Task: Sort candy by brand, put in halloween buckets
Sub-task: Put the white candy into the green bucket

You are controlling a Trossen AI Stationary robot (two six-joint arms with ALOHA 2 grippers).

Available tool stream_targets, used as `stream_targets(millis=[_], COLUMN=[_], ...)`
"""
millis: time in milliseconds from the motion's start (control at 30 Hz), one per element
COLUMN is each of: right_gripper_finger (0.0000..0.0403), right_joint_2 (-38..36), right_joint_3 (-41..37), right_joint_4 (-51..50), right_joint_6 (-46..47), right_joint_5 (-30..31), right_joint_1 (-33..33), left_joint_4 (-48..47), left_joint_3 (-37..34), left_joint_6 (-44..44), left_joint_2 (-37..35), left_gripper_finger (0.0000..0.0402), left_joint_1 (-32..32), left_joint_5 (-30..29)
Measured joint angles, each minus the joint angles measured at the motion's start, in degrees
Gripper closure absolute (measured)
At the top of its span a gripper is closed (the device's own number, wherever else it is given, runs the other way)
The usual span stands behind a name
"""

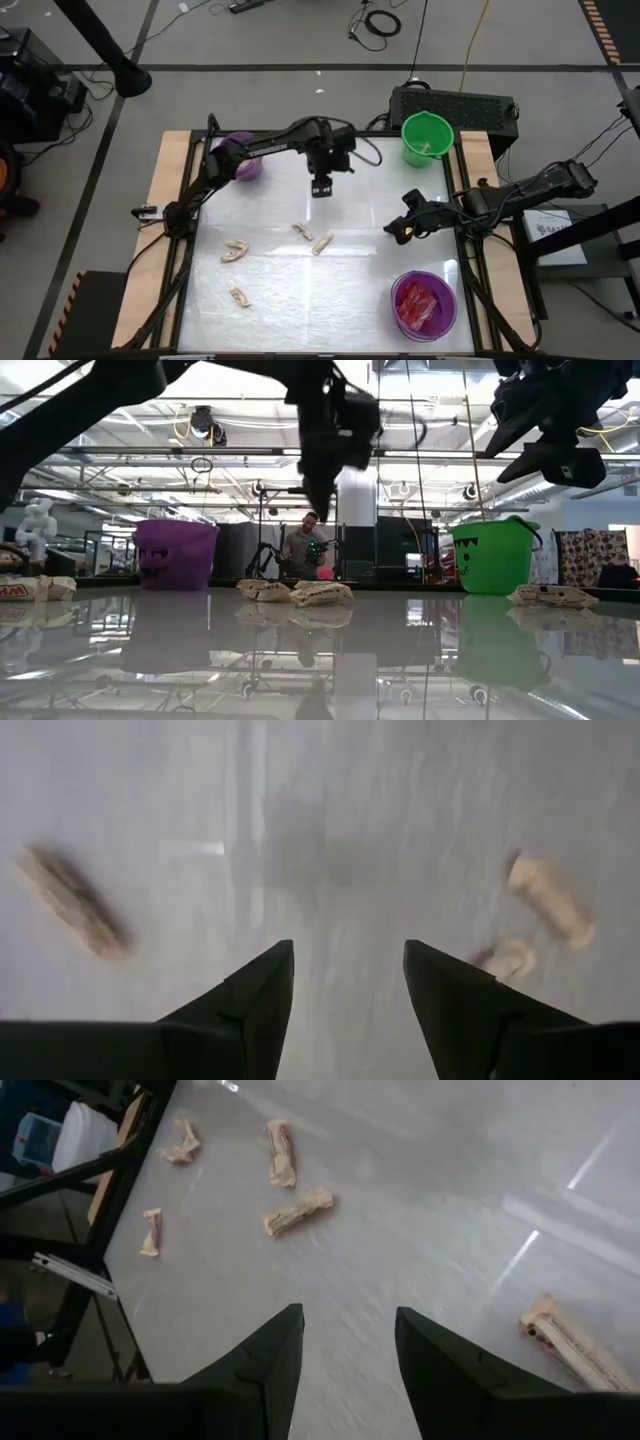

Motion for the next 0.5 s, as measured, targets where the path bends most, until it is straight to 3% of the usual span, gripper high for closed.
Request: stream_targets(millis=[100,233,367,500], right_gripper_finger=[0.0250,0.0250,0.0250,0.0250], right_joint_2=[-0.01,-0.01,-0.01,0.02], right_joint_3=[0.00,-0.01,-0.02,-0.02], right_joint_4=[0.24,0.77,1.24,1.11], right_joint_6=[-0.80,-1.78,-2.69,-2.89], right_joint_5=[0.13,0.14,0.11,0.03], right_joint_1=[-0.88,-2.09,-2.51,-2.53], left_joint_4=[3.62,18.90,27.13,29.49], left_joint_3=[-7.27,-17.57,-22.76,-24.49], left_joint_6=[0.40,0.10,-3.29,-7.13], left_joint_2=[-2.25,-4.91,-4.64,-4.72], left_gripper_finger=[0.0203,0.0203,0.0203,0.0203], left_joint_1=[0.30,3.52,7.55,11.76], left_joint_5=[-0.05,-3.60,-11.18,-12.42])
